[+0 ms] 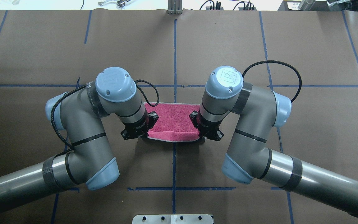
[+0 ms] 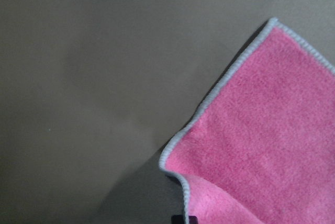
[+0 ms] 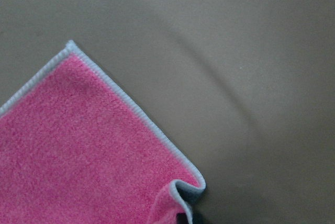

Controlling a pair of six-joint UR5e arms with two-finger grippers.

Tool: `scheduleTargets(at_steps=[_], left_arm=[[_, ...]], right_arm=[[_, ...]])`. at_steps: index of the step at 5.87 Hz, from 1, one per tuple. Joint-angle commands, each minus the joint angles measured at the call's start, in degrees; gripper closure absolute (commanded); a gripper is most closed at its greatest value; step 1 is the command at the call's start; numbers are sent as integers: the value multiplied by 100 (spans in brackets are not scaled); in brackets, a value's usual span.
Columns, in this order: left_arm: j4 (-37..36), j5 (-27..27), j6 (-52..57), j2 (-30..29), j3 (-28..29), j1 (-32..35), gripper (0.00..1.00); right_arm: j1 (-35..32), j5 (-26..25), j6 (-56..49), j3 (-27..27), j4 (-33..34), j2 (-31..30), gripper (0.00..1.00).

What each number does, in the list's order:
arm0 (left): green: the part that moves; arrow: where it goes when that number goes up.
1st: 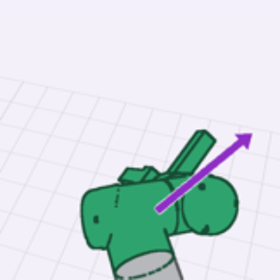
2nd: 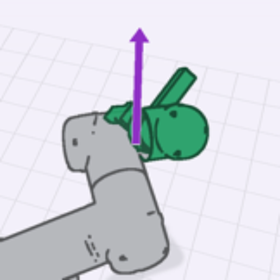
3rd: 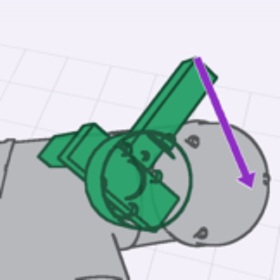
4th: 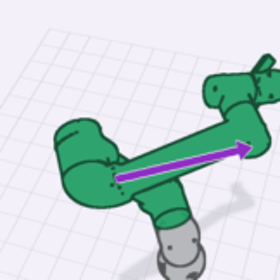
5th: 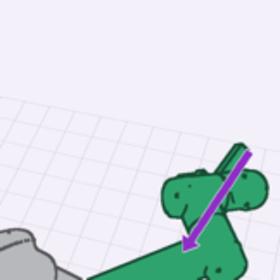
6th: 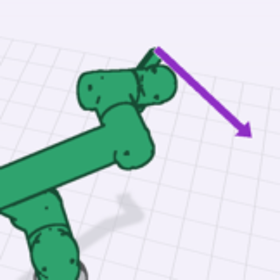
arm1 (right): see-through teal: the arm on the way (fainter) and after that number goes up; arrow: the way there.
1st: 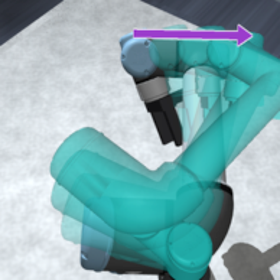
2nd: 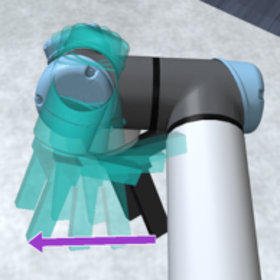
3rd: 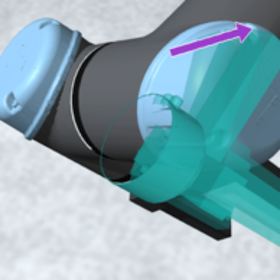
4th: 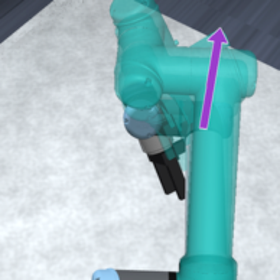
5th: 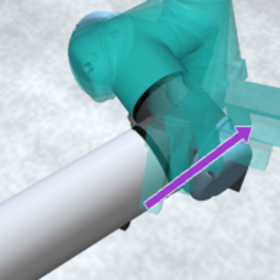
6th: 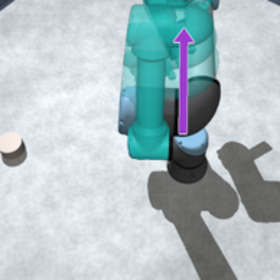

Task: Fold towel twice with both arms
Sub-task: 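Carry the held edge with both grippers over onto the far edge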

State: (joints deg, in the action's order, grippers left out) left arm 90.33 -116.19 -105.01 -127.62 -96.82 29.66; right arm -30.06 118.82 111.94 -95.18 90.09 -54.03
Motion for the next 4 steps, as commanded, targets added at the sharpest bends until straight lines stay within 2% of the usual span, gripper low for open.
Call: scheduleTargets(at_steps=[1,2,4], left_arm=[[11,0,77,-61,171,48,100],[11,0,129,-209,363,75,100],[422,-9,156,-316,759,197,100]], right_arm=[[-114,9,-15,288,-26,208,91],[-175,9,-6,525,-331,235,91],[-263,70,3,729,-475,296,91]])
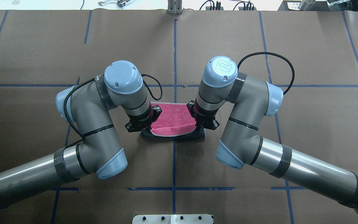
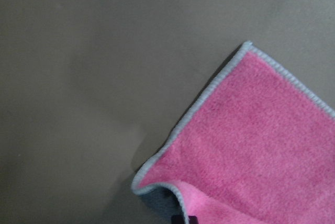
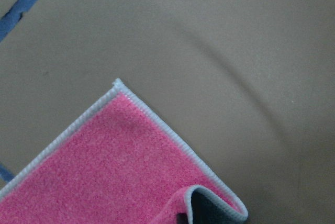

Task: Fold towel twice with both arms
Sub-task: 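Carry the held edge with both grippers over onto the far edge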

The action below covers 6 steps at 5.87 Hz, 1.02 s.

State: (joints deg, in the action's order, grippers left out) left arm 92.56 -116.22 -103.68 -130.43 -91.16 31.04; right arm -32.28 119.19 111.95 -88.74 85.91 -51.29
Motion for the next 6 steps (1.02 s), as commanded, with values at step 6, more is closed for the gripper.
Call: scheduleTargets(at_steps=[6], left_arm=[[447,-112,5,-202,599,341,100]], right_arm=[[-287,262,-15,409,-75,179,91]])
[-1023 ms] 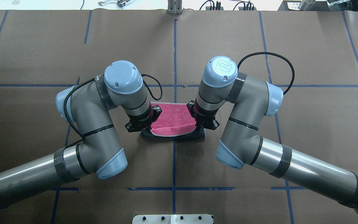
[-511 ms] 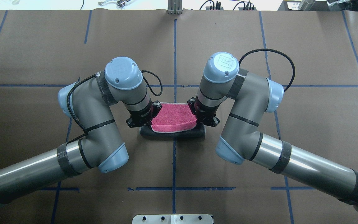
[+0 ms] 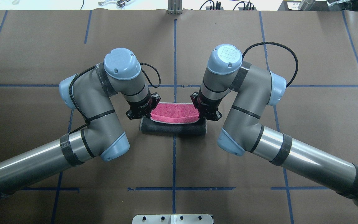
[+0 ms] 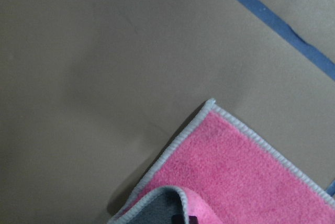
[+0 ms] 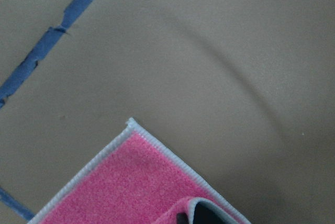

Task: Fold towel twice with both arms
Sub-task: 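Open both grippers and release the folded towel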

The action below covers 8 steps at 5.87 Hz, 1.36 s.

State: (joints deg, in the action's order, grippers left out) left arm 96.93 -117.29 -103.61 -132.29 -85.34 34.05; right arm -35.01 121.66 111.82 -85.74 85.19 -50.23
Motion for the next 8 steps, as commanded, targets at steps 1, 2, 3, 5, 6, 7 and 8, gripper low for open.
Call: scheduleTargets(at_steps=[1,2,3,5,6,7,8], left_arm=[[28,-22,-1,-25,43,84,100],[54,-30,-1,-60,122,102,100],[133,-31,-1,-78,192,154,100],[622,-13,112,-69,359,207,84],[921,13,330,-60,560,294,25],[985,48,367,-60,632,391,0],[1038,40,490,-60,632,549,0]], right_arm=[[-67,24,-11,162,-11,110,91],[-103,51,-29,215,-11,127,91],[-147,60,-11,424,-464,128,91],[-208,60,-255,532,-644,119,8],[-252,16,-466,532,-696,110,0],[-339,-2,-799,541,-697,101,0],[-532,-2,-1020,541,-688,101,0]])
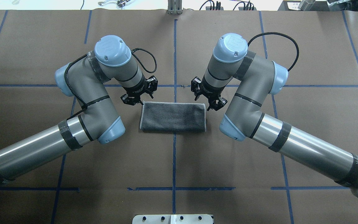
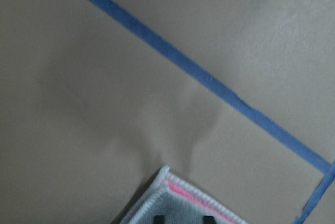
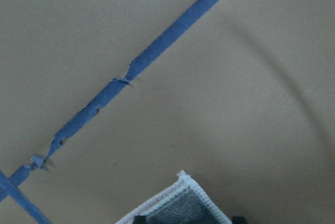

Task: Fold towel twice with both arms
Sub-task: 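Open both grippers and release the folded towel, then raise the right arm away while the left gripper moves toward the towel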

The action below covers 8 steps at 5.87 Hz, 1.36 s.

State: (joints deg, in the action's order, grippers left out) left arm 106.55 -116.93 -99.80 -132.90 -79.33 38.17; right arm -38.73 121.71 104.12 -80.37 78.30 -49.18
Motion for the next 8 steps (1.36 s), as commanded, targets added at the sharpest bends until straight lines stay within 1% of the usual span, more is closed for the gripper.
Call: scheduleTargets(at_steps=[1,2,3,4,5,6,8], left_arm=[[111,4,728,10,32,373,0],[111,-13,1230,10,14,567,0],[94,-31,1652,44,-21,665,0],[94,-40,2135,245,-273,692,0],[103,-49,2688,665,-755,692,0],[111,-57,2868,860,-1073,692,0],[103,-49,2870,932,-1286,613,0]], right_arm=[[-457,10,-617,4,18,-21,0],[-712,63,-899,4,36,-48,0],[-1002,220,-1085,-22,71,-65,0],[-1318,491,-1148,-101,89,-187,0],[-1530,564,-1740,-363,98,-528,0],[-1689,582,-2355,-539,98,-853,0],[-2363,1062,-3759,-558,98,-1407,0]])
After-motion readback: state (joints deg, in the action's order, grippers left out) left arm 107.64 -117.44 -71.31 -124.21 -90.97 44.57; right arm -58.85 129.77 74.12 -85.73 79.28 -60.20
